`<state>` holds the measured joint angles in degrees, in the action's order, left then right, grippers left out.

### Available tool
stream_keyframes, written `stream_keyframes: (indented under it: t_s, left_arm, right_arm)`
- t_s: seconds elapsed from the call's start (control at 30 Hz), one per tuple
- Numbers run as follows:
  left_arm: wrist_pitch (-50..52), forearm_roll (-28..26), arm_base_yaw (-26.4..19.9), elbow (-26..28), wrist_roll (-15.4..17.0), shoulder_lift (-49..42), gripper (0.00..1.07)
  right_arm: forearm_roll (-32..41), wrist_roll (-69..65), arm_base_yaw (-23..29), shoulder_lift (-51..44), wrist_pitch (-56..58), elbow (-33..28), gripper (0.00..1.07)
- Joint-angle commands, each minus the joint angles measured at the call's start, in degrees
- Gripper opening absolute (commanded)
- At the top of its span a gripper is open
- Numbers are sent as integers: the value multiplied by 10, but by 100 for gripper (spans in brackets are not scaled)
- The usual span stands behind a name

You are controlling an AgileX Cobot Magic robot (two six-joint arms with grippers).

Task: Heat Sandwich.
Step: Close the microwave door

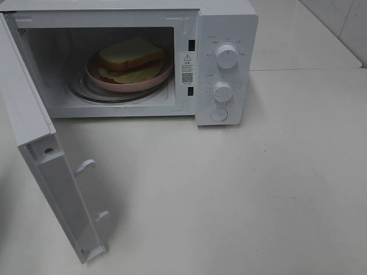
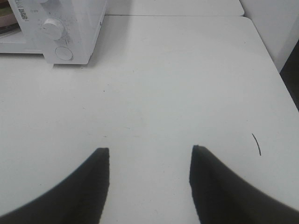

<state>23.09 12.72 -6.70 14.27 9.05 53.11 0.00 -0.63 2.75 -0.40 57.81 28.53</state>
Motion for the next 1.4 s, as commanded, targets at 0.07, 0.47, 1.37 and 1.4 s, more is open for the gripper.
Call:
stream_keyframes:
  t_s: [0.07, 0.47, 1.37, 1.4]
  left_arm:
    - [60, 68, 27, -2, 57, 29, 0]
    - [108, 121, 104, -2, 61, 128, 0]
    - [219, -54, 210, 29, -73, 259, 0]
    - [219, -60, 215, 34, -80, 264, 0]
  right_arm:
    - [0, 6, -3, -14, -7, 1, 52]
    - [0, 6, -3, -14, -7, 1, 52]
    - [0, 6, -3, -14, -7, 1, 52]
    - [0, 6, -3, -14, -7, 1, 52]
